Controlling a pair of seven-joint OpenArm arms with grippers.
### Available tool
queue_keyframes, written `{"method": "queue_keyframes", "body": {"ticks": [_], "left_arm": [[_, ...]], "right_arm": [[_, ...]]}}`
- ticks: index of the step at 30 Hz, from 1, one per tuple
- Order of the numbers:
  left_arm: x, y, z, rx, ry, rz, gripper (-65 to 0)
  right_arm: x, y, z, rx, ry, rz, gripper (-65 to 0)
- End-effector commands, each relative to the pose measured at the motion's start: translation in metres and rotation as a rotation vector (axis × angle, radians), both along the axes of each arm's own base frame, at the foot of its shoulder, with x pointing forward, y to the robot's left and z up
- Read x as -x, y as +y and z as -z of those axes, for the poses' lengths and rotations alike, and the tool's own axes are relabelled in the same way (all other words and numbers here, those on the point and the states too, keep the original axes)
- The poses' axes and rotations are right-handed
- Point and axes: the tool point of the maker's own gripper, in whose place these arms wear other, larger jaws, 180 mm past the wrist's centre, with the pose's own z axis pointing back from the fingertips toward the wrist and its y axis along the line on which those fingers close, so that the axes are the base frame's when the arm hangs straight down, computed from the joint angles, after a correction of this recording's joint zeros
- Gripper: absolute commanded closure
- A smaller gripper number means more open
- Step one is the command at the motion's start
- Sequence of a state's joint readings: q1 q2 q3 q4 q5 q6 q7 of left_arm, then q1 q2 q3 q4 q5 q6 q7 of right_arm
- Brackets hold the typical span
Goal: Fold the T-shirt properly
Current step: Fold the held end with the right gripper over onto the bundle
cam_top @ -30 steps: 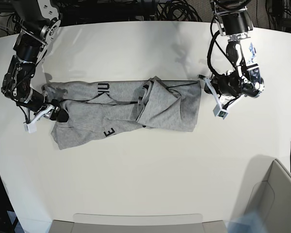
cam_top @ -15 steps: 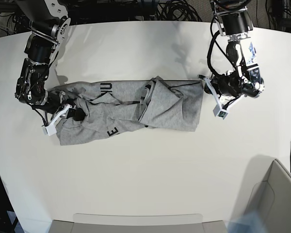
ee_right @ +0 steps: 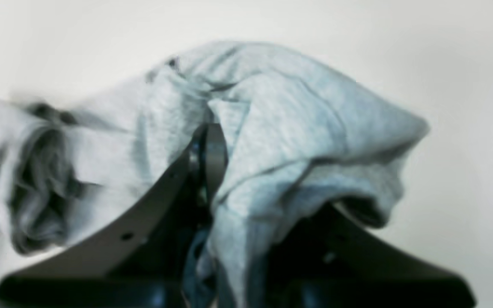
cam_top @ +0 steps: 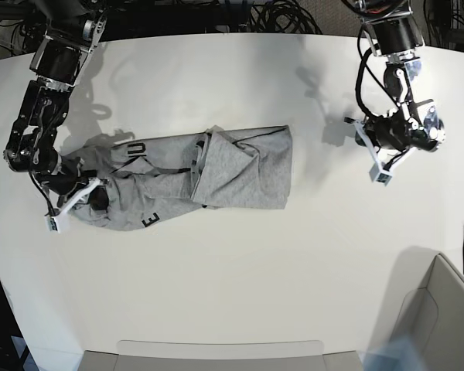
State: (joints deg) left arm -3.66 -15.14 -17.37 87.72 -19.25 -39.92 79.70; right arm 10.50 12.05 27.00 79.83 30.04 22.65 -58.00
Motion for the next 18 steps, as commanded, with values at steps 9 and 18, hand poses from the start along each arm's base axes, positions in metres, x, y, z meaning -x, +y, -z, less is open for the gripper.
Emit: {"method": "queue_keyframes", "body": {"ticks": [9, 18], "left_arm": [[0.020, 0.053, 0.005, -0.089, 0.080, -0.039, -9.5], [0.031, 0.052, 0.011, -0.089, 0.107, -0.037, -9.5]], "right_arm": [[0.013, 0.120, -0.028, 0.000, -0.023, -0.148, 0.0], [0.027, 0.181, -0.027, -0.016, 0.039, -0.189, 0.0]]}}
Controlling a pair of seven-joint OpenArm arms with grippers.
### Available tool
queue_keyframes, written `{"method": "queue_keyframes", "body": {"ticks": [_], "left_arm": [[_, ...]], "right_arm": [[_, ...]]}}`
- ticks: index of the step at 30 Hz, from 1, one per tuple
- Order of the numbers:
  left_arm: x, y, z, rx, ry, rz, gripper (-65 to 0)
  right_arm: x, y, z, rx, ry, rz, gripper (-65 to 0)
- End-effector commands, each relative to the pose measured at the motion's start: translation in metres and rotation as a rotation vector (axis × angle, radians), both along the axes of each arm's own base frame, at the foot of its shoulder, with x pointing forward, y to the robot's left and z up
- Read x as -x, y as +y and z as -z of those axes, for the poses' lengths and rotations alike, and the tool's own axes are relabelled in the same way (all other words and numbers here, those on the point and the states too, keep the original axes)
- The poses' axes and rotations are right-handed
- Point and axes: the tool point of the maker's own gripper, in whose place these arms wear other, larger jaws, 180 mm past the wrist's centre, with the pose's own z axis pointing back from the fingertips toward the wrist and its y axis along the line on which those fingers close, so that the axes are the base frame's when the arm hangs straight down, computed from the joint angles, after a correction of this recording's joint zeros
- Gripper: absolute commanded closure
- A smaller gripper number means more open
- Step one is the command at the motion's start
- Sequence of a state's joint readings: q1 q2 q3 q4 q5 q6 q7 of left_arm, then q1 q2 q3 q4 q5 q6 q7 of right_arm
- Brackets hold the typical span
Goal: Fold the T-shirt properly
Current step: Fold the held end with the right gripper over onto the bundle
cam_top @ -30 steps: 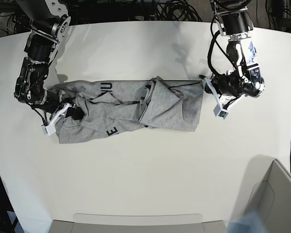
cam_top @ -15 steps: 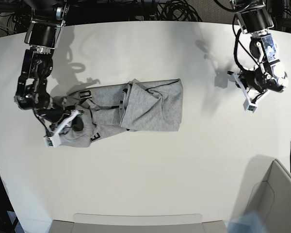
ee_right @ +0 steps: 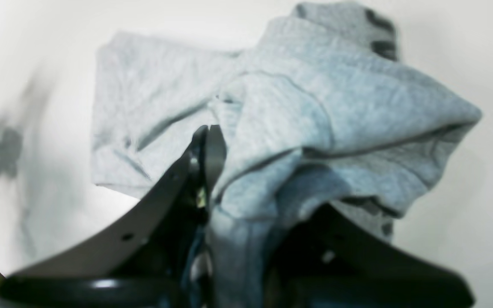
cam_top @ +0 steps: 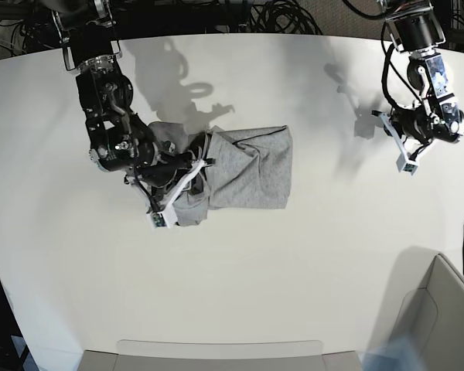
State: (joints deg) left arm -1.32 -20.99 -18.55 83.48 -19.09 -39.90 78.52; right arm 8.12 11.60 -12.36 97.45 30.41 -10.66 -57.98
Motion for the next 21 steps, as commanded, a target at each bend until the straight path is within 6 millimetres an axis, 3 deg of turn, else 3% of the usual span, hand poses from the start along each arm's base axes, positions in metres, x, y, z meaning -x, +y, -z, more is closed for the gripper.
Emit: {"method": "queue_keyframes", "body": {"ticks": [1, 8, 16, 21], "left_arm": [[0.005, 0.004, 0.000, -0.015, 0.026, 0.003, -9.5], [0.006, 0.003, 0.000, -0.014, 0.028, 0.003, -9.5], [0.006, 0.001, 0.001, -0.008, 0.027, 0.003, -9.5], [0.006, 0.001, 0.001, -0.006, 0.027, 0.003, -9.5]], "right_arm": [[-0.010, 0.009, -0.018, -0.030, -0.044, 0.001, 0.0], [-0.010, 0.042, -0.021, -0.001, -0.025, -0.023, 0.0], [-0.008, 0.074, 0.020, 0.077, 0.103, -0.048, -0.2], [0.006, 0.102, 0.018, 0.080, 0.096, -0.132, -15.6]]}}
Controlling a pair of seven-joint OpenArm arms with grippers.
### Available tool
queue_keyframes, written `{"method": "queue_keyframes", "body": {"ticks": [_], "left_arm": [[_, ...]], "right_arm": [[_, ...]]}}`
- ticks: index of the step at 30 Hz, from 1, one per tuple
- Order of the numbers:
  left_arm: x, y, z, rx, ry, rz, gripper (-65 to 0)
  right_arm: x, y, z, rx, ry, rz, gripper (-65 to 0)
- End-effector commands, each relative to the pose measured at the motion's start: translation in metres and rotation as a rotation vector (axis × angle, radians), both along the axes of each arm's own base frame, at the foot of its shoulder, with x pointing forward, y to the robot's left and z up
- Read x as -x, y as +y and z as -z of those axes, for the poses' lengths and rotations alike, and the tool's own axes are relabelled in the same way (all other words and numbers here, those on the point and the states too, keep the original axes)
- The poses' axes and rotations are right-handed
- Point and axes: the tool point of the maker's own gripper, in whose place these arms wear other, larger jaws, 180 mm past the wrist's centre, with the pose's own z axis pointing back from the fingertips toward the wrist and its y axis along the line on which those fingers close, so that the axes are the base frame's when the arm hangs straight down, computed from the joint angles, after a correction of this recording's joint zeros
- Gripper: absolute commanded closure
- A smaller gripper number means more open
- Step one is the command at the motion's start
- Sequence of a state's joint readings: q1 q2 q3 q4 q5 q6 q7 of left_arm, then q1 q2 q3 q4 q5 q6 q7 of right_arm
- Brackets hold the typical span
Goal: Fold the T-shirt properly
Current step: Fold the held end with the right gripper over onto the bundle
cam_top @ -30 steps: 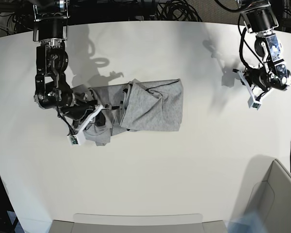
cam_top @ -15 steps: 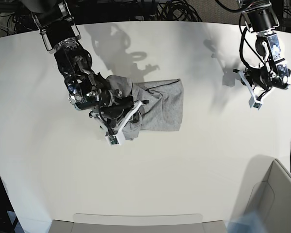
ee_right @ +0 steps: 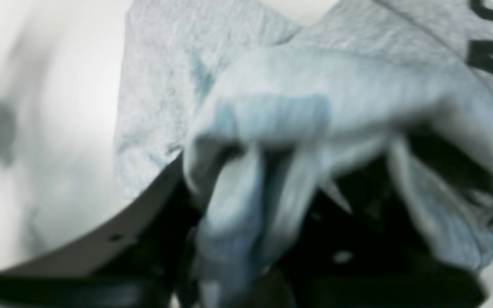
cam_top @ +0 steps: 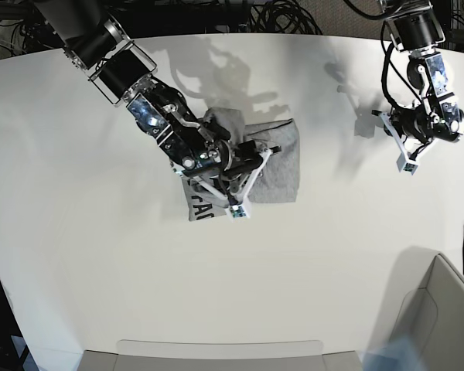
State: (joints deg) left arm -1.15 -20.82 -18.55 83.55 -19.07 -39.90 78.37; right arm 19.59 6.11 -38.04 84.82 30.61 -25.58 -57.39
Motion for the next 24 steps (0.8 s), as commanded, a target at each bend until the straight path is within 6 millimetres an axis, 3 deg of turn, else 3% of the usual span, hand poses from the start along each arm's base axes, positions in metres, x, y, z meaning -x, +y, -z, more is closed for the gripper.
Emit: {"method": "queue_keyframes", "body": {"ticks": [1, 4, 12, 18, 24], "left_arm": [[0.005, 0.002, 0.001, -0.009, 0.028, 0.003, -9.5], [0.005, 0.001, 0.001, -0.007, 0.028, 0.003, -9.5], [0.005, 0.001, 0.001, -0.007, 0.028, 0.003, -9.5], [0.005, 0.001, 0.001, -0.006, 0.028, 0.003, -9.5], [0.005, -0.008, 0.004, 0.014, 0.028, 0.004, -9.5]], "right_arm": [[-0.011, 0.012, -0.022, -0.033, -0.046, -0.015, -18.0], [-0.005, 0.026, -0.028, -0.025, -0.073, -0.077, -23.0], [-0.007, 0.045, -0.044, -0.005, -0.135, -0.161, -23.2], [-0.032, 0.055, -0.051, 0.048, -0.178, -0.161, -23.2], [-0.055, 0.062, -0.039, 0.199, -0.135, -0.145, -23.2]]}}
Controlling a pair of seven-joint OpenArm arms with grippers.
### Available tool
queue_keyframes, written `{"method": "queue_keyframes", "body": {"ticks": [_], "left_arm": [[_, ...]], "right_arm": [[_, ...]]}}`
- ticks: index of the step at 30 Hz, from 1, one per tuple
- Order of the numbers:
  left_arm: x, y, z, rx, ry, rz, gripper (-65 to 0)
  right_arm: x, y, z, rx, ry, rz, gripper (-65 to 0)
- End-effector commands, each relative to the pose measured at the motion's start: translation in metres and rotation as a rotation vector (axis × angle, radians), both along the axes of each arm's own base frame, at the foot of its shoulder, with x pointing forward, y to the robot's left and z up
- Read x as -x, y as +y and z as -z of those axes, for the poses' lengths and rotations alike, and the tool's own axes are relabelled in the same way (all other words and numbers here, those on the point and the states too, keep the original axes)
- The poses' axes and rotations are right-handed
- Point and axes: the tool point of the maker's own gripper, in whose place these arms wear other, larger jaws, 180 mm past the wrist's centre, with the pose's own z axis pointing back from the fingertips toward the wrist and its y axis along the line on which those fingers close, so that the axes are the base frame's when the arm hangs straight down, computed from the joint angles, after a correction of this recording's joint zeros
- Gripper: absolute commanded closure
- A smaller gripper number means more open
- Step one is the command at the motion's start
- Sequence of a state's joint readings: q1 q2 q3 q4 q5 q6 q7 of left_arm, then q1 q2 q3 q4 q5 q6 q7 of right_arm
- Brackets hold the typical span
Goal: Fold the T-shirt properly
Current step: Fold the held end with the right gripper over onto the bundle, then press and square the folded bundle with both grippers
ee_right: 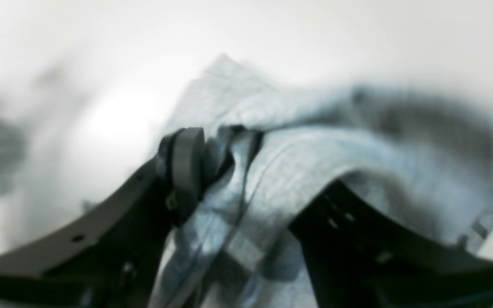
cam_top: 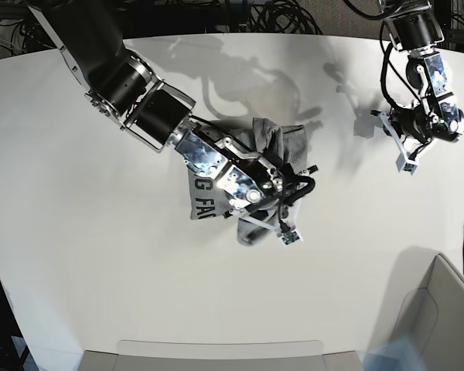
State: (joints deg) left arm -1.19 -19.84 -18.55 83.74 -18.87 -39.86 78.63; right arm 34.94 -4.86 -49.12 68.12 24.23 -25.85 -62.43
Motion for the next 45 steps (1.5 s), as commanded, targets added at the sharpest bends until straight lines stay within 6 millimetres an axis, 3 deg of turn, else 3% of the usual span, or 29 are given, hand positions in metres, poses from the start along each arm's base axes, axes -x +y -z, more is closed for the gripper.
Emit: {"method": "queue_keyframes", "body": {"ticks": [1, 5, 13, 17, 21, 24, 27, 31, 35, 39, 42, 45], "left_arm": [[0.005, -0.002, 0.002, 0.002, 0.026, 0.004, -9.5], [0.005, -0.002, 0.002, 0.002, 0.026, 0.004, -9.5], [0.004, -0.003, 0.002, 0.004, 0.024, 0.006, -9.5], [0.003, -0.011, 0.004, 0.004, 0.033, 0.038, -9.5], [-0.003, -0.008, -0.002, -0.002, 0.006, 0.033, -9.2], [-0.028, -0.012, -0.031, -0.029, -0.138, 0.062, -6.2], [-0.054, -0.044, -0.078, -0.027, -0.352, 0.113, 0.0], [-0.056, -0.092, -0.134, 0.000, -0.594, 0.182, 0.0], [-0.063, -0.134, -0.134, 0.094, -0.647, 0.251, 0.0], [-0.056, -0.197, -0.127, 0.182, -0.628, 0.429, 0.0], [-0.054, -0.203, -0.126, 0.194, -0.625, 0.441, 0.0], [-0.052, -0.207, -0.122, 0.200, -0.609, 0.453, 0.0]], "right_arm": [[-0.011, 0.015, -0.023, -0.007, -0.035, -0.011, -23.2], [-0.002, 0.022, -0.026, 0.034, -0.034, -0.035, -23.2], [0.049, 0.060, -0.049, -0.032, -0.129, -0.241, -23.2], [0.049, 0.065, -0.067, -0.050, -0.208, -0.260, -23.1], [0.033, 0.039, -0.085, -0.050, -0.326, -0.194, -21.0], [0.011, 0.003, -0.103, -0.119, -0.345, -0.056, -11.1], [-0.008, -0.042, -0.112, -0.142, -0.358, 0.027, 0.0], [-0.026, -0.102, -0.109, -0.118, -0.349, 0.006, 0.0], [-0.034, -0.135, -0.107, -0.085, -0.365, -0.051, 0.0], [-0.040, -0.154, -0.075, 0.030, -0.305, -0.127, 0.0], [-0.047, -0.150, -0.057, 0.038, -0.307, -0.159, 0.0], [-0.049, -0.147, -0.023, 0.004, -0.245, -0.144, 0.0]]}}
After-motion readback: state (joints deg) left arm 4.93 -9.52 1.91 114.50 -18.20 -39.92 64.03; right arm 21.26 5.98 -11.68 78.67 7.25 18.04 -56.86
